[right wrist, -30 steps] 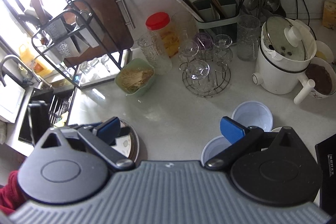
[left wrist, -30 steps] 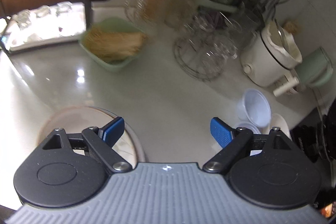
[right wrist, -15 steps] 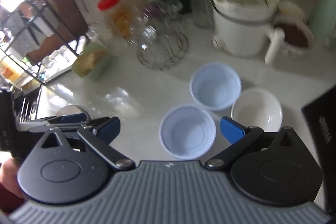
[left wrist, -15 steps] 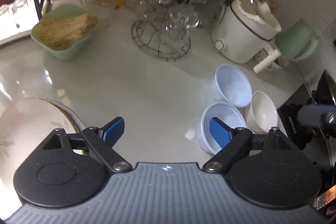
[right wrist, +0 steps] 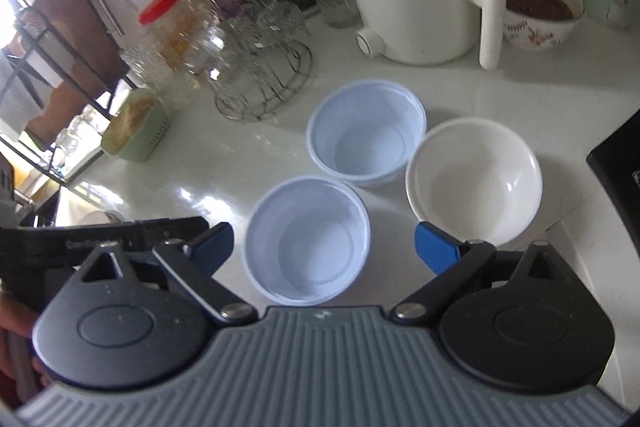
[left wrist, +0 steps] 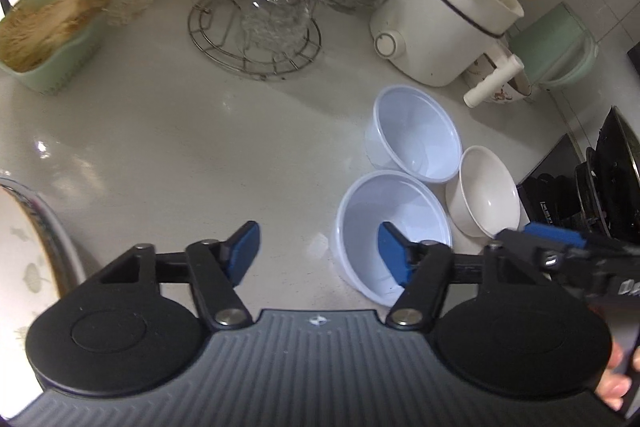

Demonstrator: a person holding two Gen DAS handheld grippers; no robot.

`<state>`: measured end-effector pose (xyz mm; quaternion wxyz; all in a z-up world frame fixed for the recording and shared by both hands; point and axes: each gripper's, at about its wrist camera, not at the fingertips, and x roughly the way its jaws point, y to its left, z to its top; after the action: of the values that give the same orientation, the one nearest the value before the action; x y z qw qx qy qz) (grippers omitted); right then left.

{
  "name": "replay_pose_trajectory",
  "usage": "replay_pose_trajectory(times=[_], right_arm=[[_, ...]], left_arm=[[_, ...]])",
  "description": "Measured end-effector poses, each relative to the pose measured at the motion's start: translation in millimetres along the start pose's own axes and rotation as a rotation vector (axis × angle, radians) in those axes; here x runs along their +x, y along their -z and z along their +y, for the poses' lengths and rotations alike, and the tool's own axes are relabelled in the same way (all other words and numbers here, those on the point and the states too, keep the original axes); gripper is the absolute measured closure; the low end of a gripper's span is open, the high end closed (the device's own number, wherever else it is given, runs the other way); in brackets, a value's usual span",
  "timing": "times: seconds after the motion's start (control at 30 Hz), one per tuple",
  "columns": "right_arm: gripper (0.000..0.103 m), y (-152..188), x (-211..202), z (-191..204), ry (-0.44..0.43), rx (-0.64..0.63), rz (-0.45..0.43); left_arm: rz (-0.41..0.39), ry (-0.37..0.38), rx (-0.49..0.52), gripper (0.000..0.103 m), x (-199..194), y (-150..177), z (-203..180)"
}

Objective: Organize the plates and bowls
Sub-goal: 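Move both tools to the rim of a light-blue plastic bowl, then close both tools on the rim of the light-blue bowl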

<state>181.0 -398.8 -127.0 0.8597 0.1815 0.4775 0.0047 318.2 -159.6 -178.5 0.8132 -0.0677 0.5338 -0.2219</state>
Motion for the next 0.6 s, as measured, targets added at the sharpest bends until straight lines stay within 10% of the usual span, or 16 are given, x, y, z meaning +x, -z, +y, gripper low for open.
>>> replay_pose_trajectory(times=[0.6], right_arm=[[0.071, 14.5, 48.0, -22.2, 0.004, 0.050, 0.037]], left_arm=[[0.088, -0.034, 0.039, 0.075, 38.6, 8.8, -28.9]])
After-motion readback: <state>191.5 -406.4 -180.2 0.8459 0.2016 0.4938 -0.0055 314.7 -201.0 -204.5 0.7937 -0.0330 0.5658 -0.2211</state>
